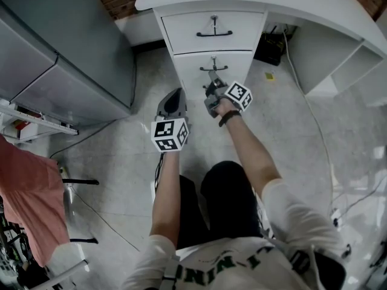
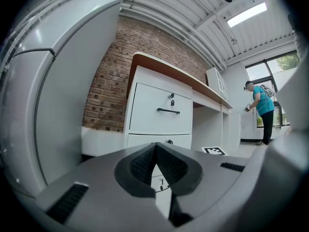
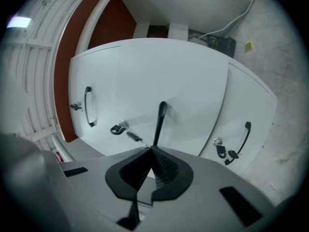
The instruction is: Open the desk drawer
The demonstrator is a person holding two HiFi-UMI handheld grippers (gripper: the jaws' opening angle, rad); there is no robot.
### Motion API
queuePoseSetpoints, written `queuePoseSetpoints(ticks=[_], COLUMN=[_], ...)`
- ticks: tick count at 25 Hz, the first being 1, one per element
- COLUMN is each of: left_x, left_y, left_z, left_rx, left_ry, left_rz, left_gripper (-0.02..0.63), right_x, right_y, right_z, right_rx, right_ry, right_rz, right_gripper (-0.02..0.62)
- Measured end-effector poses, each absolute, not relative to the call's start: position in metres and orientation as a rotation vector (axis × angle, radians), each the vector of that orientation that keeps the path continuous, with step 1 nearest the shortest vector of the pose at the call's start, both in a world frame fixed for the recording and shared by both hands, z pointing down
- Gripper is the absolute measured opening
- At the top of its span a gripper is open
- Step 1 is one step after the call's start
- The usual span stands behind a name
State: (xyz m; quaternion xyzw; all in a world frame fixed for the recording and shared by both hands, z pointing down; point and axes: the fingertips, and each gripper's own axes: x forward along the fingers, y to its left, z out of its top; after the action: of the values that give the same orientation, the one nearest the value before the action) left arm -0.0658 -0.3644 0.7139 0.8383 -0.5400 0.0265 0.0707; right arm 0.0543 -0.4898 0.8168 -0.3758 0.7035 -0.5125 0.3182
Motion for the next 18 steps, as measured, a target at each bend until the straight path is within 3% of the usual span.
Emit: queuePoseSetpoints(ticks=[18], left_x=[-0.075], left_y=[-0.358], left_z=[0.712], left_rx=[2.532], left_ry=[-1.615], left_rz=[0.054], left_gripper=[-0.003], right_x=[0.051], right_y=[-0.473], right_z=[0.832], right_rx=[-1.031], right_ry=[1.772], right_rz=[-1.382], right_gripper=[0.0])
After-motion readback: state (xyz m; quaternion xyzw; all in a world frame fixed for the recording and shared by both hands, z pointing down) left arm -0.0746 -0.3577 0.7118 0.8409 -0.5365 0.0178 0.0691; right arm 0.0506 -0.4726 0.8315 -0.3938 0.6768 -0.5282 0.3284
